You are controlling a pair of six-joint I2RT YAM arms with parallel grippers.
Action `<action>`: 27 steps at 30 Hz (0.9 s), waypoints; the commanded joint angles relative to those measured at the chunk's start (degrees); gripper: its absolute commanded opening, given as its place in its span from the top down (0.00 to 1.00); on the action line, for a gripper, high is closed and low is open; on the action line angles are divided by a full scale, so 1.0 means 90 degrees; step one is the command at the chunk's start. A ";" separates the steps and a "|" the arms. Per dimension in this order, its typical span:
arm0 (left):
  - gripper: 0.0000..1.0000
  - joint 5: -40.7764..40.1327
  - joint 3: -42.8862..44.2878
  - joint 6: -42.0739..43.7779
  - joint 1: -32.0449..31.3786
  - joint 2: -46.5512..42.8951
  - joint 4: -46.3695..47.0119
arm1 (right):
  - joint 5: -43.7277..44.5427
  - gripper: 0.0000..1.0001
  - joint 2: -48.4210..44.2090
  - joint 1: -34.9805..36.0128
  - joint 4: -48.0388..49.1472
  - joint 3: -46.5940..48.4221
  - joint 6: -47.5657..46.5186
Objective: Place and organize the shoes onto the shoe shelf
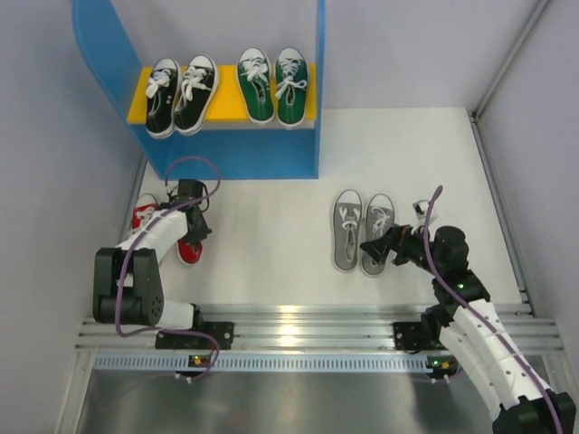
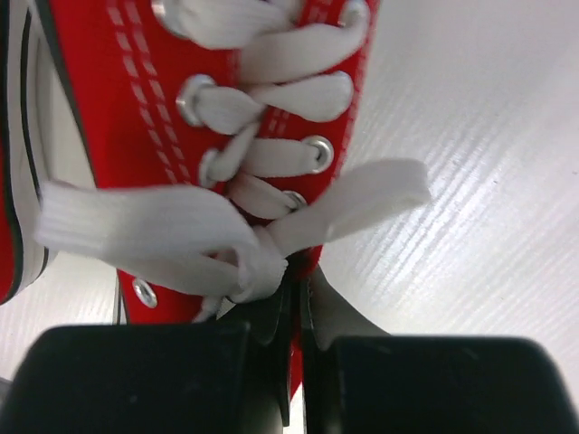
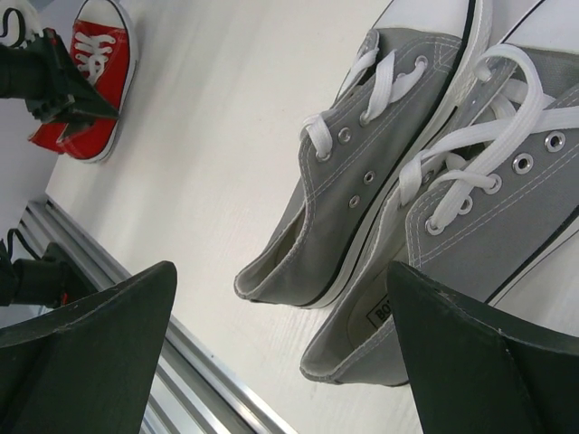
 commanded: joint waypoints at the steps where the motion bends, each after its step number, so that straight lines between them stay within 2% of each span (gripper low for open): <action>1: 1.00 0.1103 -0.0255 -0.0212 -0.0324 -0.0331 0.0440 | 0.0146 0.01 -0.0126 0.0100 -0.0090 0.0354 -0.0170; 7: 1.00 0.1405 -0.0208 -0.0641 -0.1426 -0.1719 0.0089 | 0.0283 0.00 -0.0009 0.0100 -0.0071 0.0354 -0.0180; 11: 1.00 0.1308 0.0095 -0.1022 -0.2491 -0.1907 0.0108 | 0.0390 0.00 0.0167 0.0109 -0.0051 0.0413 -0.0229; 15: 1.00 0.1181 0.0291 -0.0965 -0.3428 -0.1439 0.0507 | 0.0556 0.01 0.0187 0.0129 -0.0129 0.0481 -0.0258; 26: 1.00 0.1073 0.0232 -0.0682 -0.3840 -0.0032 0.2129 | 0.0898 0.00 -0.0038 0.0197 -0.0608 0.0803 -0.0346; 27: 0.82 0.1074 0.0261 -0.0642 -0.3840 0.0017 0.2159 | 0.0917 0.01 -0.0028 0.0207 -0.0647 0.0823 -0.0346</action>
